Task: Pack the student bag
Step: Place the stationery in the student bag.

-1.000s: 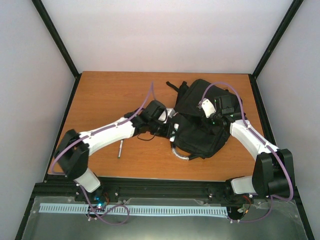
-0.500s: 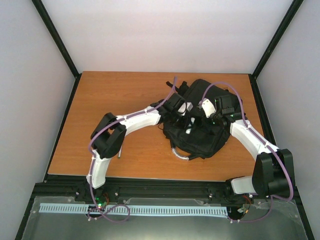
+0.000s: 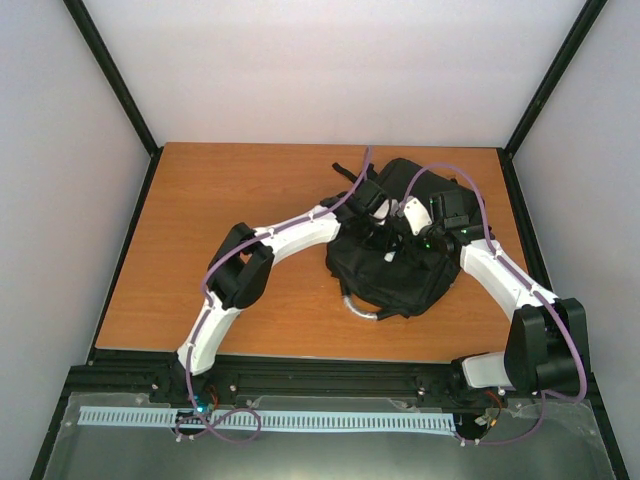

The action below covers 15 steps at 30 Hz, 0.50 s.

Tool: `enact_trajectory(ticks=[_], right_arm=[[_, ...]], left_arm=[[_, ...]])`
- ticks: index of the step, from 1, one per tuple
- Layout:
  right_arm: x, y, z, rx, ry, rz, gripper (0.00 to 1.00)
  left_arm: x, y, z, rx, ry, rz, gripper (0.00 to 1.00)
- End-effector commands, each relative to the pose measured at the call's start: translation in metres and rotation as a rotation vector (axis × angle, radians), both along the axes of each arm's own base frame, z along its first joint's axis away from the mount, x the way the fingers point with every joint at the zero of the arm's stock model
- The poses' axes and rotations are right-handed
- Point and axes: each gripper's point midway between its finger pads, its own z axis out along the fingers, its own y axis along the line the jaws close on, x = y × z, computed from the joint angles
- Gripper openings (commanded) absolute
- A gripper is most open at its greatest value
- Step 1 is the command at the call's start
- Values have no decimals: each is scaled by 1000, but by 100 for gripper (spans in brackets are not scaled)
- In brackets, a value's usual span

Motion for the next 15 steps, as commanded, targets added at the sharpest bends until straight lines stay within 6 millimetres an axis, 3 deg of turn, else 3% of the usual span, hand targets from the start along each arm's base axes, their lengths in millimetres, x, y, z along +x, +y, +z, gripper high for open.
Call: enact_trajectory(ticks=[1,4,9,12,15], right_arm=[[-1,10,14,46,-19,36,3],[-1,11,13,47,-14,37,3],[-1,10,13,47,-17,38,3],[-1,11,14,47,-17,38,3],[-1,11,14,49,-15,39,3]], left_arm=[[0,13,25,22,-49,40,39],[-7,25,46,21,-86,61,51],[-30,44,57,-1,-94,98,52],[-51,44,47,-34,-88,82,40],[-66,37,36,-51,-63,61,19]])
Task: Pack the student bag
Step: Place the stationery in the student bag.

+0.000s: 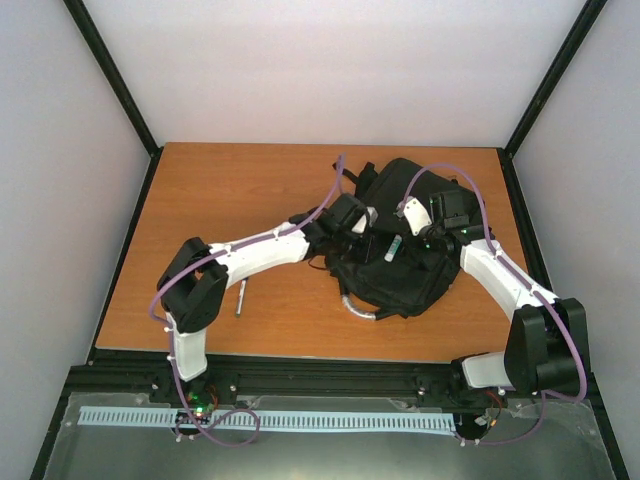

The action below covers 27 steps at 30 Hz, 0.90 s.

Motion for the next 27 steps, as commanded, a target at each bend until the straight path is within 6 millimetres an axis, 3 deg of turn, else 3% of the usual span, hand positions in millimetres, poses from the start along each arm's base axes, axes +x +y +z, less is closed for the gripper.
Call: enact_trajectory(ticks=[1,5,13,21,27], right_arm=[[0,9,13,39,-19,30,3],[0,9,14,38,-22,29,3],[0,8,15,36,-25,26,3],[0,8,12,34,-20,31,3],[0,8,12,33,-20,32,3]], left_arm=[[-21,-19,-12,-54,10,-24,13],[-26,-31,-24,-68,33,-32,1],[-2,-39,-45,6,-4,22,1],[30,-51,-49,37,-79,92,1],[59,-61,-38,25,-146,187,1]])
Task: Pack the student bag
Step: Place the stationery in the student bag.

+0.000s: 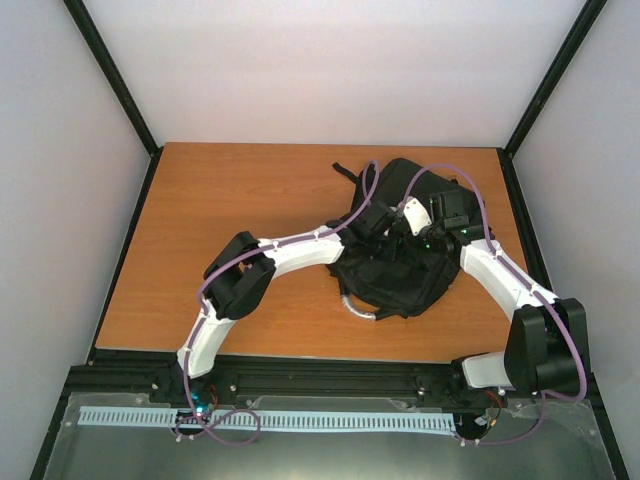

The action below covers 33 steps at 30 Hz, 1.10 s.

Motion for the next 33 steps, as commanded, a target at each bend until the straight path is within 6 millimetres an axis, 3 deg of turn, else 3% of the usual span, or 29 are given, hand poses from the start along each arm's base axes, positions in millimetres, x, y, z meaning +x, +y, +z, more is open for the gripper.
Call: enact_trajectory(ticks=[1,6,11,21,25,29,33], right_arm=[[0,8,13,34,-23,31,3],[0,8,14,35,-24,29,3],[0,8,12,35,-19,32,3],[1,8,11,32,-17,28,3],[1,8,9,31,-13,29,3],[1,7,9,30,-9,28,3],[1,8,10,33,-15,29,3]], left_arm=[[28,-4,15,-16,-80,110,1],[28,-11,6,-68,-54,122,1],[20,-5,5,-92,-40,125,1],[8,14,62,-155,-105,125,1],[-2,21,74,-134,-96,91,1],[-17,49,79,-55,-148,46,1],[-16,115,81,162,-280,113,6]])
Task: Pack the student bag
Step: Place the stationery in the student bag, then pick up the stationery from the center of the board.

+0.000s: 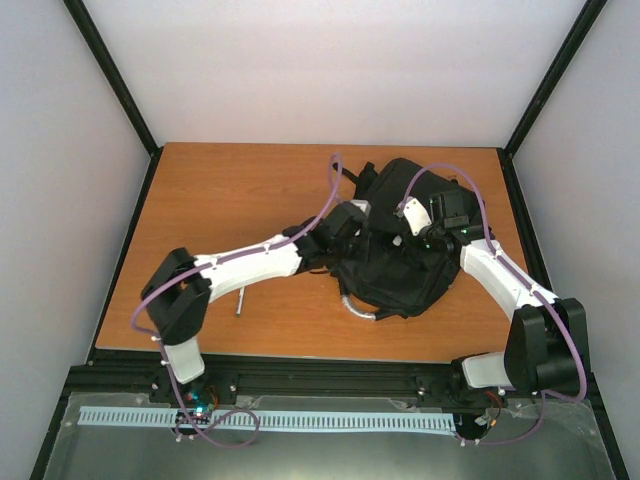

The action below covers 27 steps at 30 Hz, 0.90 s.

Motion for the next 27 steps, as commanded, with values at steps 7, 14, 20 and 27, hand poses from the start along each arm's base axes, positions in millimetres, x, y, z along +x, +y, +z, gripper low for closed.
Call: enact_trajectory(ticks=[7,14,20,27], right_arm=[[1,10,6,37,2,40,3],[0,12,8,46,2,47,3],[-1,13,5,47,13,53,3],[-1,13,7,51,10,55,3]], left_arm=[[-34,138,-17,448,-104,84,32],[-59,212,-51,643,-23,208,44],[-71,282,-70,683,116,452,66],[-81,322,-93,607,256,573,86]])
